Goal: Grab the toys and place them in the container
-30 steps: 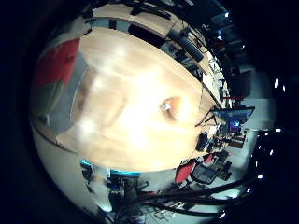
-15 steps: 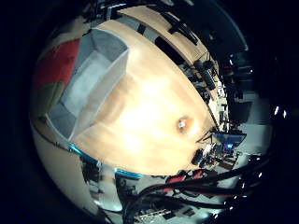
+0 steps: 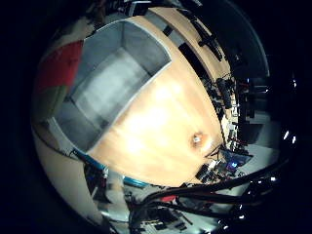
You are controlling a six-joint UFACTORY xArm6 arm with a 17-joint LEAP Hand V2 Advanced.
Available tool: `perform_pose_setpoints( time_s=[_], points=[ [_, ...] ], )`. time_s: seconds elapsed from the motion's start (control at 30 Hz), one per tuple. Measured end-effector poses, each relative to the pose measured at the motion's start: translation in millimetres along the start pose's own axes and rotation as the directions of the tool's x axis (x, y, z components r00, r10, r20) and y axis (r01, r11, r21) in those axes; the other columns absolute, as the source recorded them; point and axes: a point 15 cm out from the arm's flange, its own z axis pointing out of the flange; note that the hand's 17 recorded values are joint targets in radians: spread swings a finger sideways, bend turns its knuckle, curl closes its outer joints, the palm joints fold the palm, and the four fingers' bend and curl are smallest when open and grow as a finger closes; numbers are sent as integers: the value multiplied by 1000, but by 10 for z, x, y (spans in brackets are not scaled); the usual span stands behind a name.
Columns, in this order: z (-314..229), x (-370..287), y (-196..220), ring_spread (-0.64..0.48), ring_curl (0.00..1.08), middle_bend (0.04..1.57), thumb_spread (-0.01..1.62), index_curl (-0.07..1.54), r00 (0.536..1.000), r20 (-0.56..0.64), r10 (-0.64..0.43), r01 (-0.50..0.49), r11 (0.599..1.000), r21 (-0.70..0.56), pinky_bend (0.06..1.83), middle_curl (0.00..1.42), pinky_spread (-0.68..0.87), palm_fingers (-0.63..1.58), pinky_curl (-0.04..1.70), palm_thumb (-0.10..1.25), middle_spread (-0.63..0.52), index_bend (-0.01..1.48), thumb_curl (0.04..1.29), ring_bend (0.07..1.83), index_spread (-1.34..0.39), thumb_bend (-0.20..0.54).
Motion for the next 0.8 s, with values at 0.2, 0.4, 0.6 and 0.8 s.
perform_pose_setpoints(
  time_s=[0.2,0.4,0.6,0.8],
  points=[
    [9,-23,-34,-348,498,783,1063,743,1000,-3,-2,2,1000,4,1252,696,-439,1136,505,1108,-447,179,338,1206,-628,-12],
    [15,30,6,-325,500,473,1014,694,1000,-1,-20,20,1000,-7,1254,617,-441,279,546,577,-366,147,238,1093,-551,-138],
    [23,74,14,-114,334,402,893,567,999,1,-45,45,999,-10,1005,520,-8,37,404,292,-196,176,228,788,-498,-67],
    [5,72,16,-47,297,368,847,491,999,-1,-49,49,999,-5,958,472,191,70,354,237,-148,170,250,730,-474,-41]
  ],
)
